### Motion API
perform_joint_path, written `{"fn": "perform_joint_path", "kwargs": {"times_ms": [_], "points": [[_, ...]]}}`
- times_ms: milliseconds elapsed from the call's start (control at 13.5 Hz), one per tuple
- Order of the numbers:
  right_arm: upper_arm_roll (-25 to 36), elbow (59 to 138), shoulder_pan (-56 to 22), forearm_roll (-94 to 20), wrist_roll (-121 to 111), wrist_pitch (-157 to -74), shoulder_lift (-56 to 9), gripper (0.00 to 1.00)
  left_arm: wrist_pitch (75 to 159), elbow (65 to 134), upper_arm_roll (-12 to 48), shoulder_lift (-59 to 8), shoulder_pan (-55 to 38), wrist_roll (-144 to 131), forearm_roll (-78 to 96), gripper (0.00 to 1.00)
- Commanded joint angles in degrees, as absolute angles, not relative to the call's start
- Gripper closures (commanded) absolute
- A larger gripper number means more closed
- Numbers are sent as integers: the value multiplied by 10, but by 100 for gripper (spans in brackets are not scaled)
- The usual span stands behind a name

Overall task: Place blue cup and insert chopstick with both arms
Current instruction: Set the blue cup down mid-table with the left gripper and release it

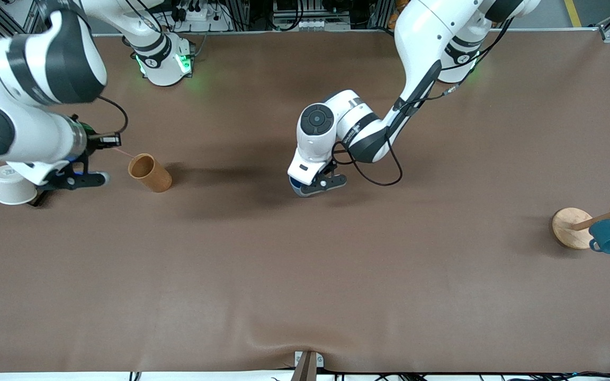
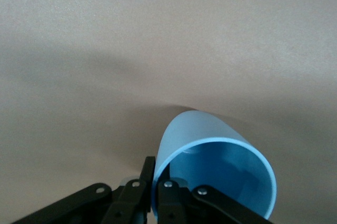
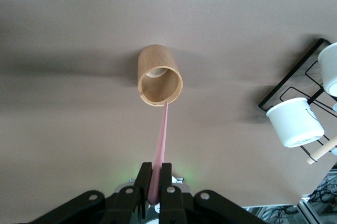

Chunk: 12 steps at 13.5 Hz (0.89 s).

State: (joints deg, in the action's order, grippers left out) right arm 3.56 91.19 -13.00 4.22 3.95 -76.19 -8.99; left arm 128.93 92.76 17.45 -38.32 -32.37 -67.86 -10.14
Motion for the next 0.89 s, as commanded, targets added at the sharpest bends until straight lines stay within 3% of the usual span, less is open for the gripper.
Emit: {"fn": "perform_joint_path", "kwargs": {"times_ms": [0,295,664,812], "points": [[31,908,-134,38,35,-764,-63,100,1284,911,171,-389,-326,-706,-116,1],[32,911,-137,-61,6,-821,-66,100,1244,909,170,-334,-313,-719,-114,0],[31,919,-224,-102,8,-945,-97,100,1098,851,170,-251,-263,-705,-118,0],[31,919,-261,-111,14,-985,-112,100,1076,842,170,-220,-223,-668,-118,0]]}}
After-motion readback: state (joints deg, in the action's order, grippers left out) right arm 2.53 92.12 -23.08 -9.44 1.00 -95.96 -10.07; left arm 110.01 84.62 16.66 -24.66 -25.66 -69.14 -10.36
